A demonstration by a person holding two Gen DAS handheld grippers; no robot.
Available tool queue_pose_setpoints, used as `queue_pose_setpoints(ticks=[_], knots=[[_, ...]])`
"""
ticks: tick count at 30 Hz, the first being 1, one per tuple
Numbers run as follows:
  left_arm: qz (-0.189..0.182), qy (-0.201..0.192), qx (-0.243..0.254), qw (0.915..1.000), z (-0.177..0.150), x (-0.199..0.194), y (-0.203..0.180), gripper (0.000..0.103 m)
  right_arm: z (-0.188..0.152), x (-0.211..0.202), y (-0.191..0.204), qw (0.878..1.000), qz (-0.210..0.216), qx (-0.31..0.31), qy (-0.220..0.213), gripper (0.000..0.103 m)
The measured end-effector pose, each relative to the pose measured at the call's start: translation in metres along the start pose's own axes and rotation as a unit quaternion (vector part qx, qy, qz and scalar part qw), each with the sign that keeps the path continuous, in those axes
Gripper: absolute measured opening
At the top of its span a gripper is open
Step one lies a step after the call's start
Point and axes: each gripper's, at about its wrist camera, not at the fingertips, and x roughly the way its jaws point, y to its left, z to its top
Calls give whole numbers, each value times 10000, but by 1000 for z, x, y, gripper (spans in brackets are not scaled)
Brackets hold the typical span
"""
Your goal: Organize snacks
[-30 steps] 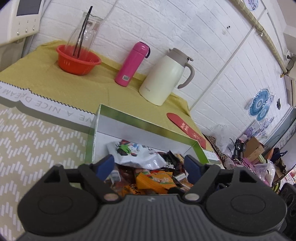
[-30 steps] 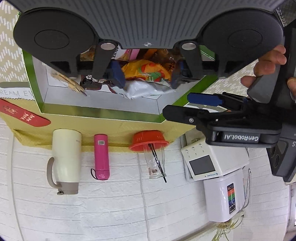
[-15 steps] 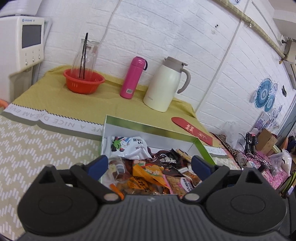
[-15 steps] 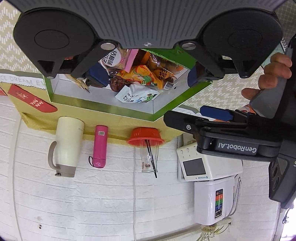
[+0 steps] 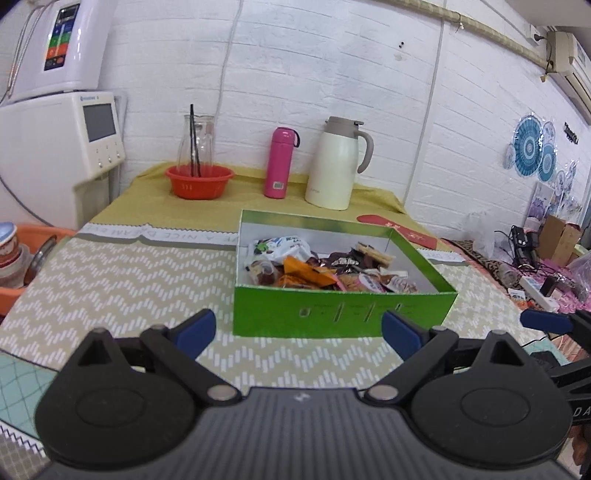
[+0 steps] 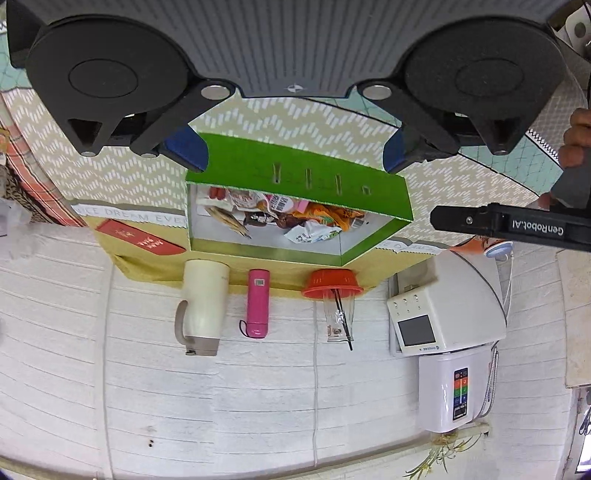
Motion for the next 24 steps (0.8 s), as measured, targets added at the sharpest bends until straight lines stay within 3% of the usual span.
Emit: queue_pose_setpoints(ticks=[10,24], knots=[[346,307,120,9989,-41,3,-20,95,-37,-6,-13,9976,-505,417,244,103],[527,440,80,9976,-47,21,-15,95,-54,5,-15,9954,-695,547,357,103]])
